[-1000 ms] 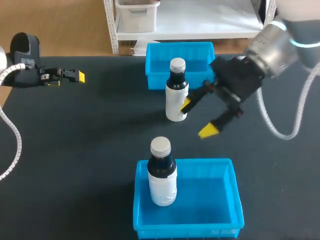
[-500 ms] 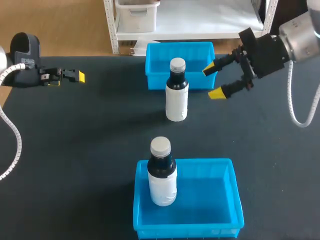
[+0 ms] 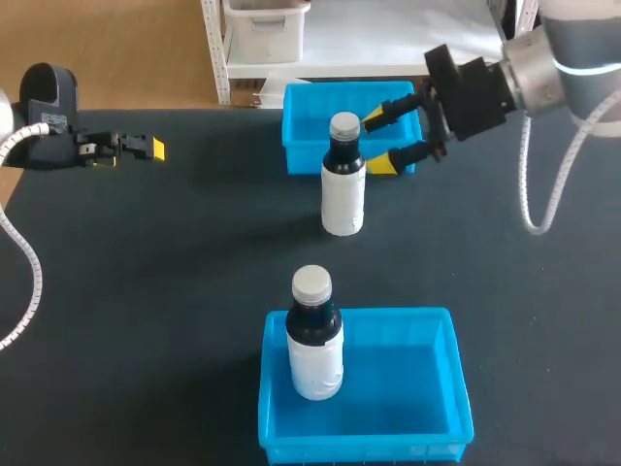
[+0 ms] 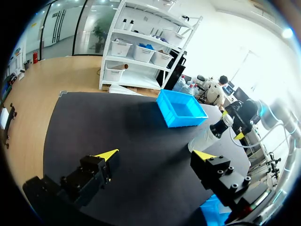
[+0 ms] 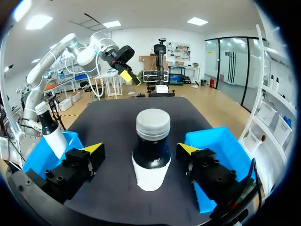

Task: Pick up the bottle, and place it in the far bin if it is heavy, or in the near bin if it is light.

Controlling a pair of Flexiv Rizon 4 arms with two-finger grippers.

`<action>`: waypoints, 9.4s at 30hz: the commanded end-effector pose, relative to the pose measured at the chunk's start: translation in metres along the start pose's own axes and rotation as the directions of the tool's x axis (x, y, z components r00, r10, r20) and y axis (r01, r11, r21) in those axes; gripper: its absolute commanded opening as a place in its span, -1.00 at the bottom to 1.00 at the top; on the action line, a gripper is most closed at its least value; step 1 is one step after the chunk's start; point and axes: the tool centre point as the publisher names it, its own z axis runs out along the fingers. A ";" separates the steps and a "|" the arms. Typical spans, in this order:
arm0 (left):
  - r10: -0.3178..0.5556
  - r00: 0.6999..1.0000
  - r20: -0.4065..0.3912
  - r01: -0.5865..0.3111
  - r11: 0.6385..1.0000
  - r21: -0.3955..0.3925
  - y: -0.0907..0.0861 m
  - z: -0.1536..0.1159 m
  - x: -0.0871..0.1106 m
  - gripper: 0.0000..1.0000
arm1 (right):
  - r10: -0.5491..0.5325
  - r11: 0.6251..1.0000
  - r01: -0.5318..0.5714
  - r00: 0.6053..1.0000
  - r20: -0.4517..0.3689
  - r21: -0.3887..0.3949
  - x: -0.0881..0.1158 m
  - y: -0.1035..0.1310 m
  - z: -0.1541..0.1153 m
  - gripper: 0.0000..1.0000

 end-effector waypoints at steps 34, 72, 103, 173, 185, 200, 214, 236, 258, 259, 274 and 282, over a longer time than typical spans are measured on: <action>0.000 1.000 0.000 0.000 1.000 0.000 0.000 0.000 0.000 1.00 | 0.037 0.999 -0.036 0.999 0.031 -0.031 -0.001 -0.009 0.041 -0.17; 0.000 1.000 0.000 0.000 1.000 0.000 0.000 0.000 0.000 1.00 | 0.060 0.987 -0.063 0.998 0.026 0.148 -0.004 -0.004 -0.092 -1.00; 0.000 1.000 0.000 0.000 1.000 0.000 0.000 0.000 0.000 1.00 | -0.012 0.990 0.011 1.000 0.004 0.137 -0.051 -0.081 -0.154 -1.00; 0.000 1.000 0.000 0.000 1.000 0.000 0.000 0.000 0.000 1.00 | 0.032 0.986 -0.045 0.996 0.081 0.159 -0.091 -0.201 0.036 -1.00; 0.000 1.000 0.000 0.000 1.000 0.000 0.000 0.000 0.000 1.00 | 0.034 0.989 -0.047 0.995 0.092 0.142 -0.081 -0.210 0.048 -1.00; 0.000 1.000 0.000 0.000 1.000 0.000 0.000 0.000 0.000 1.00 | 0.054 0.990 -0.067 0.993 0.108 0.123 -0.059 -0.219 0.064 -1.00; 0.000 1.000 0.000 0.000 1.000 0.000 0.000 0.000 0.000 1.00 | 0.077 0.990 -0.088 0.992 0.098 0.110 -0.047 -0.217 0.068 -0.84; 0.000 1.000 0.000 0.000 1.000 0.000 0.000 0.000 0.000 1.00 | 0.141 0.971 -0.156 0.986 0.094 0.181 -0.032 -0.186 -0.007 1.00; 0.000 1.000 0.000 0.000 1.000 0.000 0.000 0.000 0.000 1.00 | 0.122 0.945 -0.132 0.991 0.052 0.298 0.005 -0.051 -0.119 1.00; 0.000 1.000 0.000 0.000 1.000 0.000 0.000 0.000 0.000 1.00 | 0.122 0.944 -0.131 0.991 0.049 0.302 0.006 -0.046 -0.121 1.00; 0.000 1.000 0.000 0.000 1.000 0.000 0.000 0.000 0.000 1.00 | 0.145 0.919 -0.133 0.989 -0.003 0.372 0.015 0.000 -0.117 1.00; 0.000 1.000 0.000 0.000 1.000 0.000 0.000 0.000 0.000 1.00 | 0.170 0.916 -0.144 0.985 -0.037 0.374 0.014 0.010 -0.115 1.00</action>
